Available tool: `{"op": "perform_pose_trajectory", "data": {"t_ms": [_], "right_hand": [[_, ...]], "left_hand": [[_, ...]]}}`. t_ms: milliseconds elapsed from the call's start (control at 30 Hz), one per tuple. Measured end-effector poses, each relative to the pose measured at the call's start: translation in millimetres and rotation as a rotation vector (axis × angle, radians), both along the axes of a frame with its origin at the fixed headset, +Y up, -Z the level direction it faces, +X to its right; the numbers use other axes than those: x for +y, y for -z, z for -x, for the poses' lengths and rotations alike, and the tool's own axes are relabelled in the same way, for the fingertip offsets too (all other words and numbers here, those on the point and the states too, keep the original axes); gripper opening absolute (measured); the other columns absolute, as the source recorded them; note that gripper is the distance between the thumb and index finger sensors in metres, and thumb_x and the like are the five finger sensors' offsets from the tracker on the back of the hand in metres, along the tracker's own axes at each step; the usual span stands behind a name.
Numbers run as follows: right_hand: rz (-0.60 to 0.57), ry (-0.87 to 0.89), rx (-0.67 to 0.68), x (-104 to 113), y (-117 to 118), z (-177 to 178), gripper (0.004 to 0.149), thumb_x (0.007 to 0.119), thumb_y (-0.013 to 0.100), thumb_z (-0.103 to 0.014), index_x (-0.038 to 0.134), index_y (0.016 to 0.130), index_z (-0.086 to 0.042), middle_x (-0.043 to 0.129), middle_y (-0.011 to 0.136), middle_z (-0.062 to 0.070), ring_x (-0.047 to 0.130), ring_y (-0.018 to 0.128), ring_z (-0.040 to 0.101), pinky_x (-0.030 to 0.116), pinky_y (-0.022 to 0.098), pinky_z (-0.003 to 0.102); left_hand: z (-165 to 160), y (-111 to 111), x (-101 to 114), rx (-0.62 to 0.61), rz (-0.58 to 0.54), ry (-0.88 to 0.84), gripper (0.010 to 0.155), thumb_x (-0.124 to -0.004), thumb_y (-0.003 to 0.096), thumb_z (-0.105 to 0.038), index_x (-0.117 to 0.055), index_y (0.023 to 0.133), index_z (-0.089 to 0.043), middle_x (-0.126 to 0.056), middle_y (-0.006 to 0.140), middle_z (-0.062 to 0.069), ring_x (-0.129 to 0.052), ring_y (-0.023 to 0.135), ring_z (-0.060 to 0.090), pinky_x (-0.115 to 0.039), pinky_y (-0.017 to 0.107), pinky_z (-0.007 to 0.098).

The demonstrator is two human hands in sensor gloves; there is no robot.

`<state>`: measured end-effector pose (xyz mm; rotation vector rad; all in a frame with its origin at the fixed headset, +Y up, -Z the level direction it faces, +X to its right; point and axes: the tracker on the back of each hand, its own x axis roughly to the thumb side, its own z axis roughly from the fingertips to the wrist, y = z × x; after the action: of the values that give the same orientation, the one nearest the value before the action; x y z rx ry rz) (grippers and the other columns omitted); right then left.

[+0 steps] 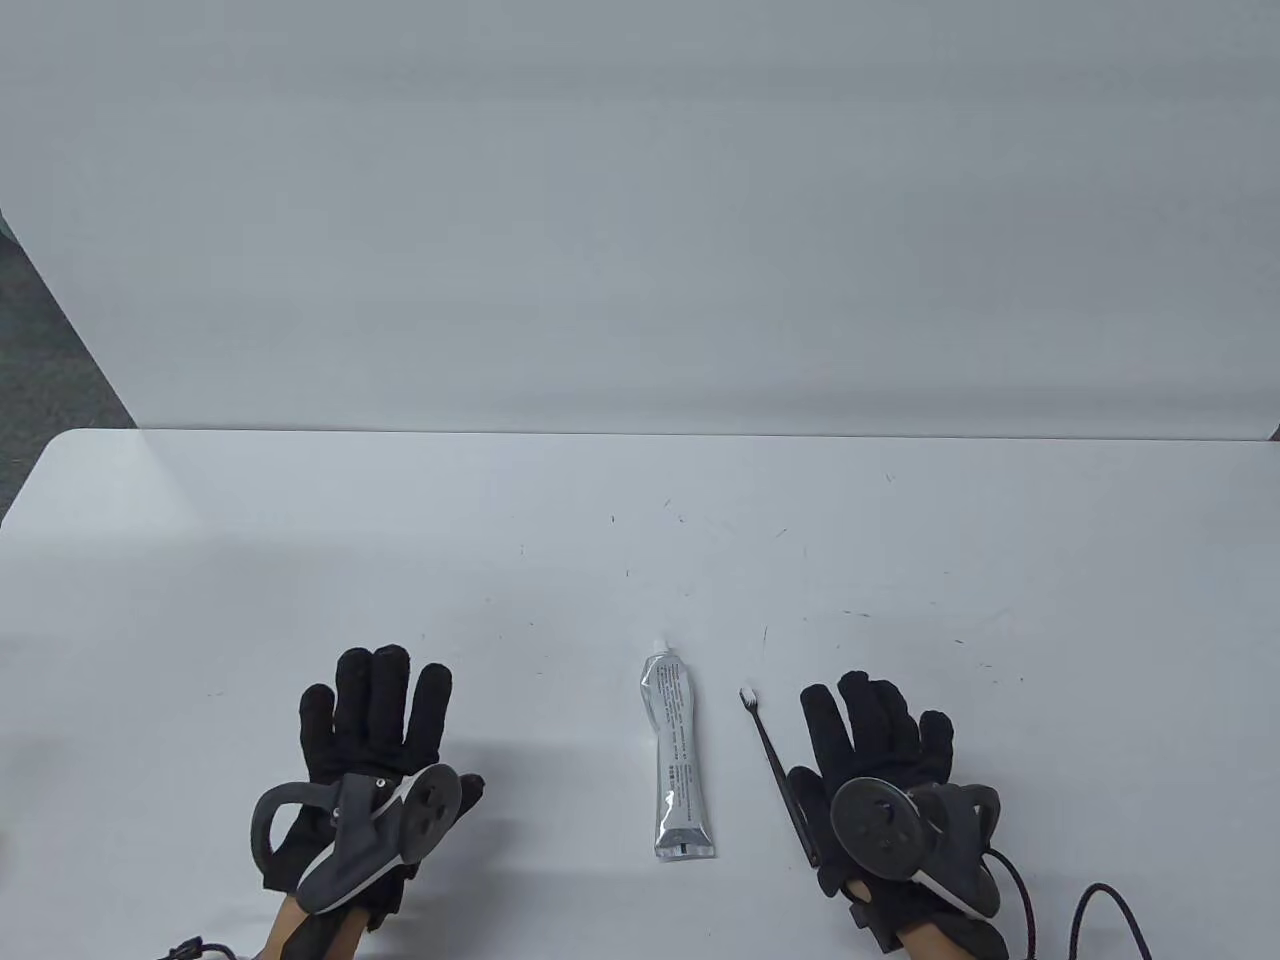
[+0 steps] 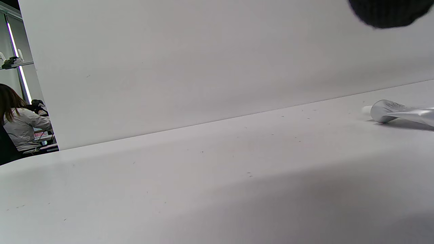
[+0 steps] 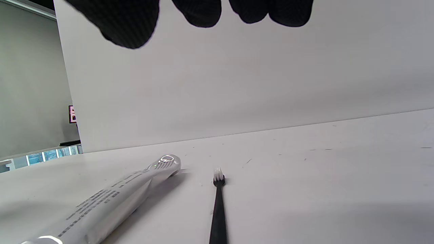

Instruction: Squeeze toothpaste onto toothbrush

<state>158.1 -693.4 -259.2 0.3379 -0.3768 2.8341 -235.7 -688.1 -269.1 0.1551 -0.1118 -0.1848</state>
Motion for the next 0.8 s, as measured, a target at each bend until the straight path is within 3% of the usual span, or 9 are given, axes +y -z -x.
{"op": "perform_pose_trajectory", "data": {"t_ms": [367,567,700,800], "right_hand": [[-0.007,0.067,-0.031,0.3,-1.2,-4.1,0.070,0.072,0.044,-0.043,0.052,0.104,-0.014,0.047,0.109,0.019,0.055,0.096,0.053,0.044,0.058,0.083],[-0.031,0.133,-0.083,3.3,-6.2,3.3,0.065,0.072,0.044,-0.040,0.061,0.097,-0.007,0.043,0.108,0.022,0.055,0.094,0.054,0.051,0.058,0.079],[-0.036,0.132,-0.114,15.8,-4.2,30.7,0.061,0.076,0.042,-0.041,0.067,0.091,-0.005,0.050,0.104,0.023,0.068,0.086,0.052,0.065,0.054,0.071],[-0.015,0.011,-0.118,20.9,3.2,66.7,0.061,0.078,0.041,-0.047,0.075,0.085,-0.005,0.058,0.100,0.023,0.080,0.077,0.045,0.075,0.047,0.063]], "left_hand": [[0.5,0.6,-0.3,-0.003,0.007,-0.018,0.106,-0.069,0.0346,-0.072,-0.003,0.108,-0.032,0.007,0.113,0.013,-0.005,0.111,0.048,-0.024,0.077,0.075],[1.6,1.6,0.9,0.002,0.012,-0.026,0.106,-0.069,0.0355,-0.072,-0.003,0.108,-0.031,0.007,0.113,0.013,-0.005,0.111,0.048,-0.024,0.077,0.075],[3.9,1.5,4.8,-0.001,0.002,-0.058,0.106,-0.069,0.0363,-0.071,-0.002,0.107,-0.031,0.008,0.113,0.013,-0.005,0.111,0.048,-0.024,0.077,0.075],[4.8,-0.3,6.5,-0.006,-0.004,-0.073,0.106,-0.070,0.0366,-0.071,-0.002,0.108,-0.030,0.007,0.113,0.013,-0.006,0.111,0.048,-0.025,0.077,0.075]]}}
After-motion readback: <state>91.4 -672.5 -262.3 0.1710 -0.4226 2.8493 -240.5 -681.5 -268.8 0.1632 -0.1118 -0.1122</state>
